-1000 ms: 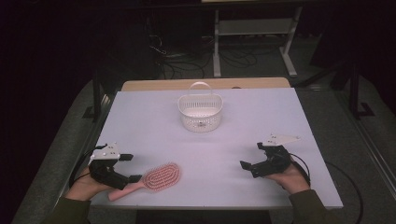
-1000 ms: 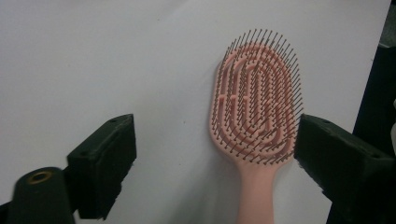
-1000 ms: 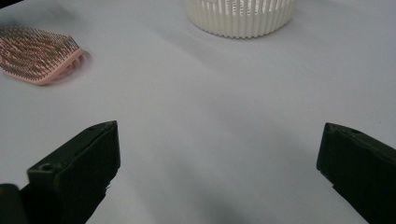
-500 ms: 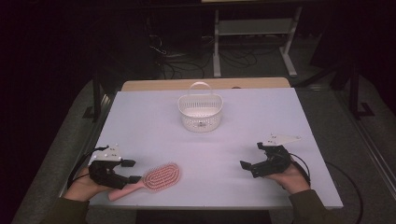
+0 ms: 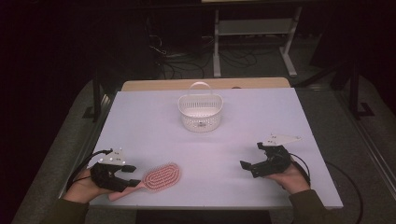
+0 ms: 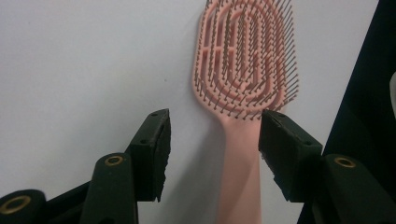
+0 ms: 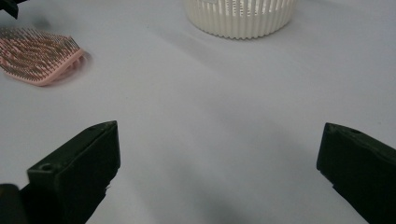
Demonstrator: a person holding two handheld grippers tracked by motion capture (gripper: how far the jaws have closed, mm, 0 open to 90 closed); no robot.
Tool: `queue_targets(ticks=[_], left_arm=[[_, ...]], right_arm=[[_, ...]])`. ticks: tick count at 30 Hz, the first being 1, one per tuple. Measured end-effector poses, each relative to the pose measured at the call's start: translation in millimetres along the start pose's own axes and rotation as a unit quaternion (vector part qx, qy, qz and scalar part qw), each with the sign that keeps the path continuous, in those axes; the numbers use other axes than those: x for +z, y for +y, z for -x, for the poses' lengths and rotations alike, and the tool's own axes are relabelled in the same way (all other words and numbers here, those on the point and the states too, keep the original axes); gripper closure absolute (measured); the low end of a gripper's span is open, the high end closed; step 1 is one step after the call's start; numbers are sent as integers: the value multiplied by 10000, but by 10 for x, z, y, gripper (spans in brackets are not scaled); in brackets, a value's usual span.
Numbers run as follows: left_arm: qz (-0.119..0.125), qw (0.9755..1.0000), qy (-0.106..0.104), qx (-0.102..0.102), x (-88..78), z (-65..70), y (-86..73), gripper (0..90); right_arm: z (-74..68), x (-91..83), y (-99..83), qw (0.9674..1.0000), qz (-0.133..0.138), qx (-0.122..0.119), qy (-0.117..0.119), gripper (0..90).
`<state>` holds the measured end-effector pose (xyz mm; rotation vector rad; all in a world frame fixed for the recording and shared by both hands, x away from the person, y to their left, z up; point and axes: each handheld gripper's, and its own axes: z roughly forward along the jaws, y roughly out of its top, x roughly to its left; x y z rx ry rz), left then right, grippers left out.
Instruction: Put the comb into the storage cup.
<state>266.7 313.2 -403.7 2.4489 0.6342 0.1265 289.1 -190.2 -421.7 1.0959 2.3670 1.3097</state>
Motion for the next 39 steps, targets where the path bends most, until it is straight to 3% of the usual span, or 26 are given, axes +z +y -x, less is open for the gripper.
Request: queue_targets(ticks=[13, 22, 39], left_arm=[[-411, 9989, -150, 144, 90, 54, 10, 497], [-549, 9980, -237, 212, 162, 92, 33, 514], [-832, 9958, -163, 358, 256, 130, 69, 578]], right_arm=[[1, 4, -1, 10000, -8, -3, -1, 0], [2, 9, -1, 10000, -15, -2, -4, 0], [6, 3, 0, 10000, -3, 4, -11, 0]])
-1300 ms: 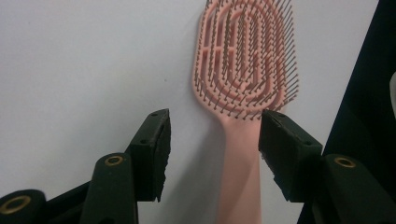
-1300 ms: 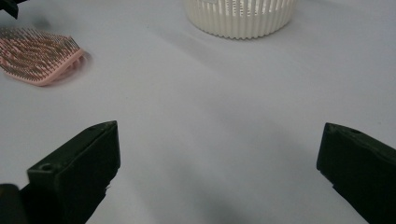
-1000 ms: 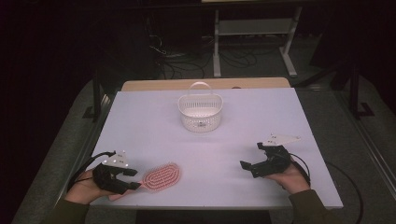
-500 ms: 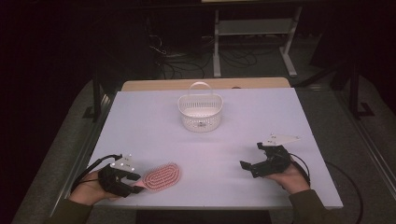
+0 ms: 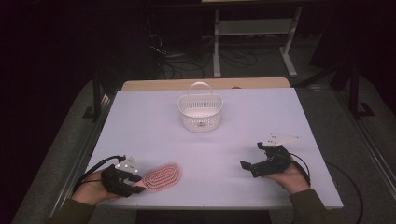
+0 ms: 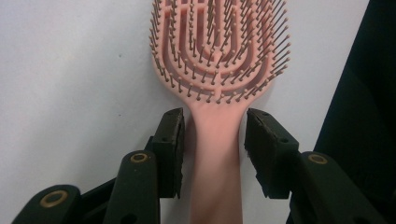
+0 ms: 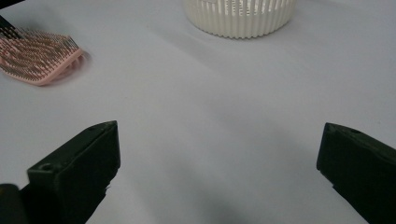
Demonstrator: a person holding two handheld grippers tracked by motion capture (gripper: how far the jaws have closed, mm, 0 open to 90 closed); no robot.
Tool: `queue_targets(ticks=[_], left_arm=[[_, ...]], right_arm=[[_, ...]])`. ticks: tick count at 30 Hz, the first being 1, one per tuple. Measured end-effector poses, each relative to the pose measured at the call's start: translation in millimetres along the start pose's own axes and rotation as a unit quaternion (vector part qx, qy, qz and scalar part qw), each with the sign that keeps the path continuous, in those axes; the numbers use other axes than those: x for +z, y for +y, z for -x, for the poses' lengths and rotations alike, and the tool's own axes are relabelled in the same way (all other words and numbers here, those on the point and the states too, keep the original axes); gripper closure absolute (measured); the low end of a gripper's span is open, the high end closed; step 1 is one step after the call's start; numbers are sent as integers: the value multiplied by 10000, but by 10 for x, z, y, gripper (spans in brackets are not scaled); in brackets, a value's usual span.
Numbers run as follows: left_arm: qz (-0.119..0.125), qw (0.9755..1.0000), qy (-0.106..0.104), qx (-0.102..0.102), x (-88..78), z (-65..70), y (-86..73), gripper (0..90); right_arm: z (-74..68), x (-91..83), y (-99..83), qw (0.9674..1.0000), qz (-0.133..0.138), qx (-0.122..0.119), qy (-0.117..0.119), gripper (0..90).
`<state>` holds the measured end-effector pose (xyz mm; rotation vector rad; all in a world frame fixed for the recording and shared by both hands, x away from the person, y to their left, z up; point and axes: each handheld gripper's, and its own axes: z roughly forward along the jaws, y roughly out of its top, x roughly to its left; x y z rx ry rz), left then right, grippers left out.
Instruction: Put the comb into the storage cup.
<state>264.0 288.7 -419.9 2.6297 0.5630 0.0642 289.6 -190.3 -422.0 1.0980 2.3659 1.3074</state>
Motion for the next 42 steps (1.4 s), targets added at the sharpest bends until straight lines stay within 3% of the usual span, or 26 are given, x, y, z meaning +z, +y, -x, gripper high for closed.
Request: queue_targets(ticks=[11, 20, 33, 42], left_arm=[[-172, 9997, 162, 86, 48, 29, 40, 616], [-219, 9996, 131, 149, 52, 19, 51, 664], [-190, 9996, 118, 143, 52, 2, 45, 702], [1, 10000, -15, 47, 40, -40, 0, 704]], right_arm=[[0, 2, 0, 10000, -7, -4, 3, 0], [0, 4, 0, 10000, -10, -1, 3, 0], [0, 10, -1, 10000, -17, -11, 13, 0], [4, 12, 0, 10000, -19, -6, 13, 0]])
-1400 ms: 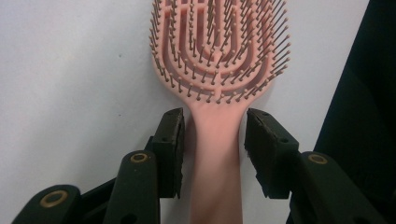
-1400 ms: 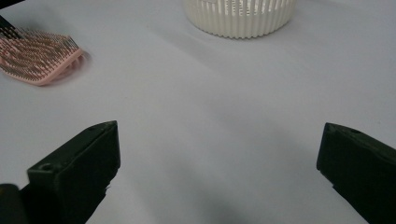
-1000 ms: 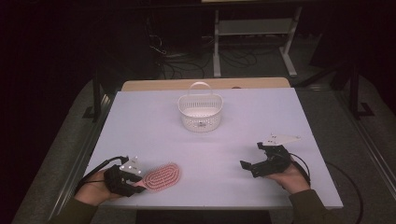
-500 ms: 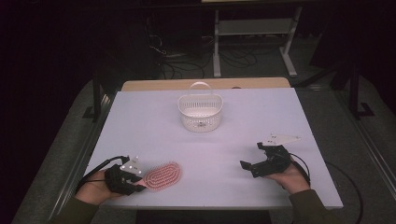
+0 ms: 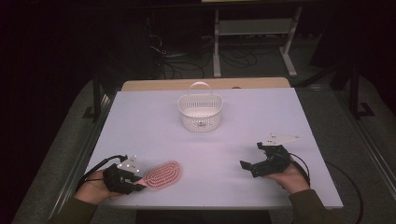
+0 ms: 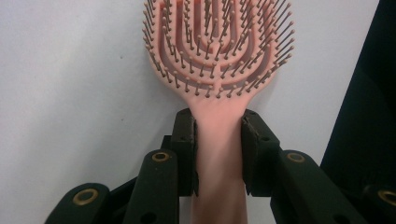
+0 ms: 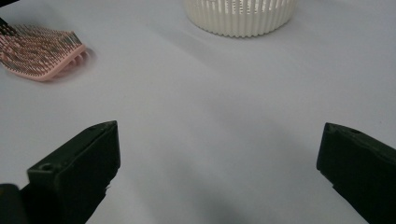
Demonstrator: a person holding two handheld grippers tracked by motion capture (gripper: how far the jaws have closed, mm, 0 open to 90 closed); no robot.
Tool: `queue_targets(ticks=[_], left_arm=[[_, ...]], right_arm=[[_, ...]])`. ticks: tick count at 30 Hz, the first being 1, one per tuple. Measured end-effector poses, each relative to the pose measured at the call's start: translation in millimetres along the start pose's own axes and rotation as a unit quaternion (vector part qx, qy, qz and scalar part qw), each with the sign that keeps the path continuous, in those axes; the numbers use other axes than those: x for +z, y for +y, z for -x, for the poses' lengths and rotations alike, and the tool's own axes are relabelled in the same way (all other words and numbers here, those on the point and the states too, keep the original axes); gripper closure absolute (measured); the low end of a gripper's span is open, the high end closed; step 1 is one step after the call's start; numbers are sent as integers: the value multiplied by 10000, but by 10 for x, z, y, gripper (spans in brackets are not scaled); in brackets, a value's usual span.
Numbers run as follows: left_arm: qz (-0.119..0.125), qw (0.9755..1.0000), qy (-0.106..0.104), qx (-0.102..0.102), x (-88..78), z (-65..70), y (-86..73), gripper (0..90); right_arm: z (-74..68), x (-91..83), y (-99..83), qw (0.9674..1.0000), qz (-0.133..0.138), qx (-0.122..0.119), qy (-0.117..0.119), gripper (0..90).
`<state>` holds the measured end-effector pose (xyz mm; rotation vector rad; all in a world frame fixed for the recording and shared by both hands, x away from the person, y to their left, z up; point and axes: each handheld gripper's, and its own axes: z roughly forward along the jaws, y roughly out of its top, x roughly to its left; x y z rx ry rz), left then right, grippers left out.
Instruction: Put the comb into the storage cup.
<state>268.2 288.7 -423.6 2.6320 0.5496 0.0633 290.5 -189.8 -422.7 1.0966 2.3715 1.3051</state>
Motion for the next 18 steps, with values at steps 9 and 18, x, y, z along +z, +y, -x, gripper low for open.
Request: queue_targets(ticks=[9, 18], left_arm=[[95, 9999, 15, -83, -14, -27, -15, 703], [420, 9990, 134, -113, -62, -42, 5, 704]], right_arm=[[0, 2, -1, 10000, -9, -10, 2, 0], [7, 2, -1, 10000, -5, 10, 4, 0]])
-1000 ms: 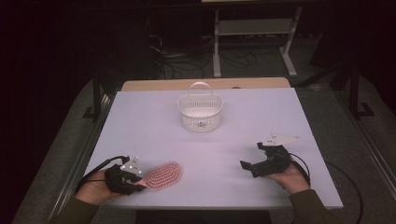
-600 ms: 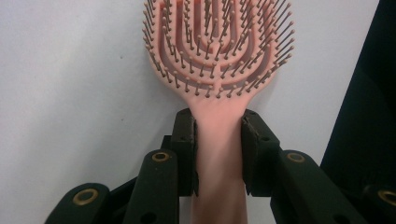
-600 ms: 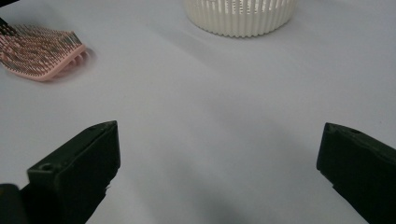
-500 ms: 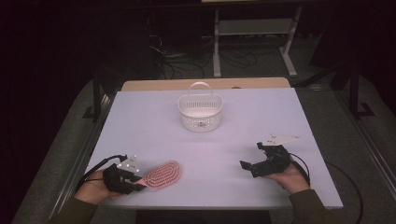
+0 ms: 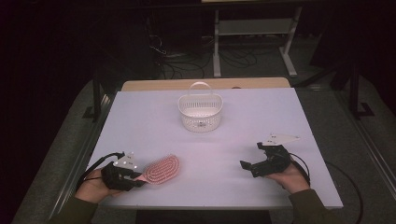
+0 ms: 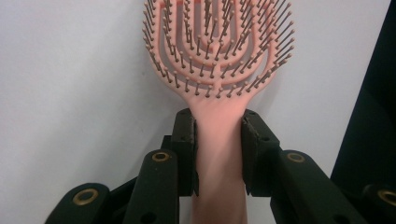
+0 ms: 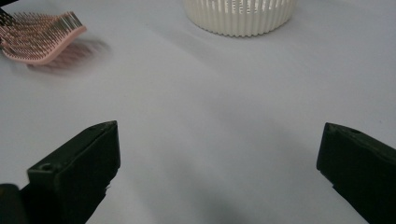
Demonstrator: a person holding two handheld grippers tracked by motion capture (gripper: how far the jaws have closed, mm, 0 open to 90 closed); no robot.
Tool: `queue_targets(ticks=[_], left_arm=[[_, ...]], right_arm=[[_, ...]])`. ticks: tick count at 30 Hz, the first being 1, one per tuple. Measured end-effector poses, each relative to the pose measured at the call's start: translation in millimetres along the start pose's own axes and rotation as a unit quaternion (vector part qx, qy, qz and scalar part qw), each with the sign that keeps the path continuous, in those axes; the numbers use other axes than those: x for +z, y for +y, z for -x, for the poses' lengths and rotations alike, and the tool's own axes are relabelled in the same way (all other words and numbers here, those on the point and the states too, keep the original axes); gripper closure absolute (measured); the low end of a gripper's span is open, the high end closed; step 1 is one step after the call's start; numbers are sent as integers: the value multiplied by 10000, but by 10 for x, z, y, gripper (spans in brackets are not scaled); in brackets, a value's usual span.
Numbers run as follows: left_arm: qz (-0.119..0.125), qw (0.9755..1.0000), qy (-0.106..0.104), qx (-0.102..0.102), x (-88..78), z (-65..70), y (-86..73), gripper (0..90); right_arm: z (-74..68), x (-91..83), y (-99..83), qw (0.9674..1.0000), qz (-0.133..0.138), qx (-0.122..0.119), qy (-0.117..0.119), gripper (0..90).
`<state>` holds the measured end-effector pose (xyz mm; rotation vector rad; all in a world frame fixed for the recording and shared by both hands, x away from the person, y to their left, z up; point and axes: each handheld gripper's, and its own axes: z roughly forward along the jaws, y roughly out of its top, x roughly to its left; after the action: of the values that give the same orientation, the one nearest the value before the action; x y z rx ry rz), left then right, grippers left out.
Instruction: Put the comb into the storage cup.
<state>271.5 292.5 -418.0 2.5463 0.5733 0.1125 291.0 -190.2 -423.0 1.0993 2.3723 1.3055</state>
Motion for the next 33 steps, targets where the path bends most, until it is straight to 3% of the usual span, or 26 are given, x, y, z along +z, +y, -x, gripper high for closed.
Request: queue_targets(ticks=[11, 18, 23, 33], left_arm=[[536, 9985, -26, -81, -17, 16, 99, 703], [884, 9959, -2, -198, -13, 1, 158, 704], [1063, 9938, -15, -333, -10, -35, 173, 703], [1306, 9907, 68, -379, 9, -45, 283, 704]], right_arm=[[9, -1, -3, 10000, 7, 27, 8, 0], [17, 6, -1, 10000, 4, 51, 23, 0], [23, 2, -1, 10000, 15, 36, 30, 0], [19, 7, -1, 10000, 6, 37, 41, 0]])
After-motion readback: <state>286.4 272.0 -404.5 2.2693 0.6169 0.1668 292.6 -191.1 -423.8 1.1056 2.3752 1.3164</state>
